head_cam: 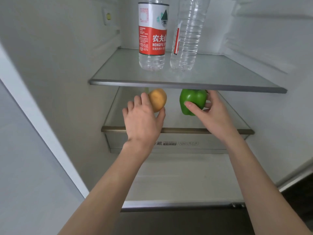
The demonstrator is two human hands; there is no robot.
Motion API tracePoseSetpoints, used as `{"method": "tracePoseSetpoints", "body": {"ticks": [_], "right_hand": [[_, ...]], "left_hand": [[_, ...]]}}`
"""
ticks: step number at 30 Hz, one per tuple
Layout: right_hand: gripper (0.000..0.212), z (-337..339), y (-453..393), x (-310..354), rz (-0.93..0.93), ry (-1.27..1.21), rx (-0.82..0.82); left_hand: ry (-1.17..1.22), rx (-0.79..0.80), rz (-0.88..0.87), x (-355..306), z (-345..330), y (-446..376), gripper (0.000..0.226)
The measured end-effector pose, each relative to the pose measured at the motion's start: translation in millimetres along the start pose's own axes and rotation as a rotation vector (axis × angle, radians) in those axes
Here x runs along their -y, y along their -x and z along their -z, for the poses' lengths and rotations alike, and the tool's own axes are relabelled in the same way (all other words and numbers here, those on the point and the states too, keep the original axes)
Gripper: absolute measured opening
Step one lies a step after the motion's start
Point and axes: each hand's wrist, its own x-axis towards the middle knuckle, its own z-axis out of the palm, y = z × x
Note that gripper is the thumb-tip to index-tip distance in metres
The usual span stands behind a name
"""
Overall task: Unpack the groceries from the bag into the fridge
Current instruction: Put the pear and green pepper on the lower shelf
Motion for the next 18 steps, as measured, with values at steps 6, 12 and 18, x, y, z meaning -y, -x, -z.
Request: {"method": "tracePoseSetpoints", "body": {"ticks": [6, 12, 18], "right_hand": [[0.065, 2.9, 2.3, 4.3, 0.006, 0.032, 0.059], [0.079, 8.8, 16.2, 7.3, -0.003, 0.141, 0.04], [0.09, 9.1, 52.7, 8.7, -0.091, 0.573, -0.035]], "left_hand": [[0.012, 0.0, -0.029, -2.7, 1.2, 2.6, 0.058], [0.011, 0.016, -0.038, -4.8, 5.8, 12.3, 0.07], [-0.004, -0.006, -0.034, 1.9, 17.0, 28.8, 0.072]]}}
